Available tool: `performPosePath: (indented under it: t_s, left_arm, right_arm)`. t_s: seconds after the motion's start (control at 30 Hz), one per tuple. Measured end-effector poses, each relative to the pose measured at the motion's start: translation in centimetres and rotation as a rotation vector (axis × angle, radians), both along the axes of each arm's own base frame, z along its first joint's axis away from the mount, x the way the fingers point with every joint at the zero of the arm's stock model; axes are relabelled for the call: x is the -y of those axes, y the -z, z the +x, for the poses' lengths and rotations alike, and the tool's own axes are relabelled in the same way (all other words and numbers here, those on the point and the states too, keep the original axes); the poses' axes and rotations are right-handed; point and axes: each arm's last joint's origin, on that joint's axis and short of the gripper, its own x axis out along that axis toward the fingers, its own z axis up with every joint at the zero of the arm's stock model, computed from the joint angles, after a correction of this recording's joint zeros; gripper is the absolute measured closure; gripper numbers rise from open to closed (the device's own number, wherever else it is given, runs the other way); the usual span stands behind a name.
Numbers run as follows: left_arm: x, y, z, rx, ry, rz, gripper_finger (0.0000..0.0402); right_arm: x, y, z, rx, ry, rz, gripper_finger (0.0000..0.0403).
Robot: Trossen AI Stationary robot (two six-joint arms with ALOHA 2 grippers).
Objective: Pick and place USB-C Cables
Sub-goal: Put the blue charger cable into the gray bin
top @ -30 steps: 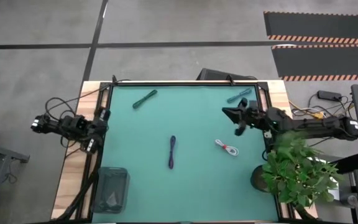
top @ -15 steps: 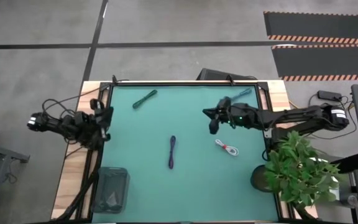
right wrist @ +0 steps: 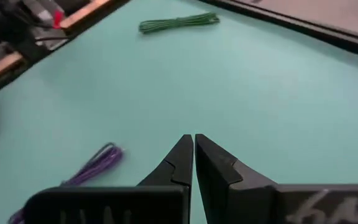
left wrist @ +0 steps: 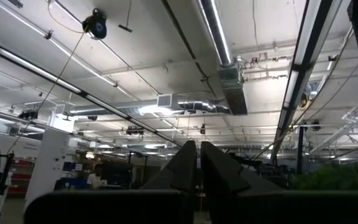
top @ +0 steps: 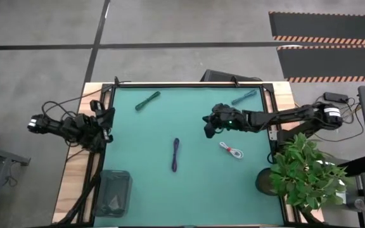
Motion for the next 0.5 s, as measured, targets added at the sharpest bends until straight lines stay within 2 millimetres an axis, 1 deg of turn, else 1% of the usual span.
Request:
performPosePath:
  t_s: [0.07,0.23,0.33,0.4,0.5]
  left_arm:
    - [0.0,0.0,0.0,-0.004,0.0,0.001,0.0394]
    - [0.0,0.0,0.0,-0.004,0.0,0.001,0.0394]
    - [0.0,0.0,0.0,-0.003,0.001,0.001,0.0394]
    - [0.0,0.0,0.0,-0.002,0.001,0.001,0.0394]
    - [0.0,0.0,0.0,-0.002,0.001,0.001,0.0394]
  right_arm:
    - [0.2,-0.2,0.7,-0.017,0.014,-0.009,0.0394]
    - [0.6,-0.1,2.6,-0.127,0.067,-0.037,0.0394]
    - [1.1,-0.1,3.4,-0.25,0.162,-0.092,0.0394]
    - [1.6,0.3,3.6,-0.355,0.226,-0.119,0.0394]
    - [2.6,0.6,4.1,-0.467,0.306,-0.129,0.0394]
